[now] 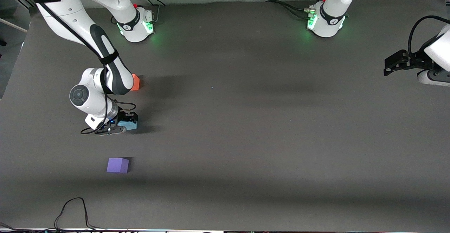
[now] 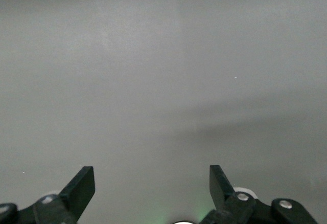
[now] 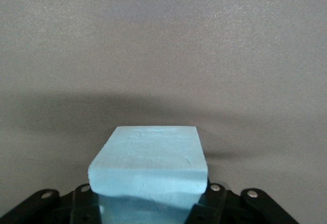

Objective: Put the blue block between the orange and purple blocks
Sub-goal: 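Lower the blue block between orange and purple blocks, open the right gripper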

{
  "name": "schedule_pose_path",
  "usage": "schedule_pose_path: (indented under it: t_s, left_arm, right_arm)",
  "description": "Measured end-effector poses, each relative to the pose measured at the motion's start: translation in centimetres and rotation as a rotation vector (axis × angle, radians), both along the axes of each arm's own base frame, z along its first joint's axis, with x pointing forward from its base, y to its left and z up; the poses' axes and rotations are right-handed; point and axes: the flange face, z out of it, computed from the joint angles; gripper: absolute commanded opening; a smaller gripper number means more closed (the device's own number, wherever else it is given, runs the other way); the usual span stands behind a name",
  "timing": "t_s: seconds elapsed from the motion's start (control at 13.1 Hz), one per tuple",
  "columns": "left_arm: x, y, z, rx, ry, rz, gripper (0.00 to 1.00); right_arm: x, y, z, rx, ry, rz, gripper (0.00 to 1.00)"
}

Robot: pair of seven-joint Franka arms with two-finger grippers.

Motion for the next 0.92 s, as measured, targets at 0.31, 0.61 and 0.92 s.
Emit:
schedule_pose_path:
  t_s: [0.31,0.61,0.92]
  left_arm:
    - [0.0,0.0,0.0,0.0,0.0,0.0,1.0]
    - [0.0,0.0,0.0,0.0,0.0,0.0,1.0]
    - [0.0,0.0,0.0,0.0,0.0,0.0,1.0]
  right_arm:
    - [0.1,-0.5,0.0,-0.001,0.0,-0.014,1.0]
    - [1.9,-0.3,5.9,0.035,0.011,-0.014,1.0]
    - [3.4,-0.1,22.0,0.119,0.047,0.012,1.0]
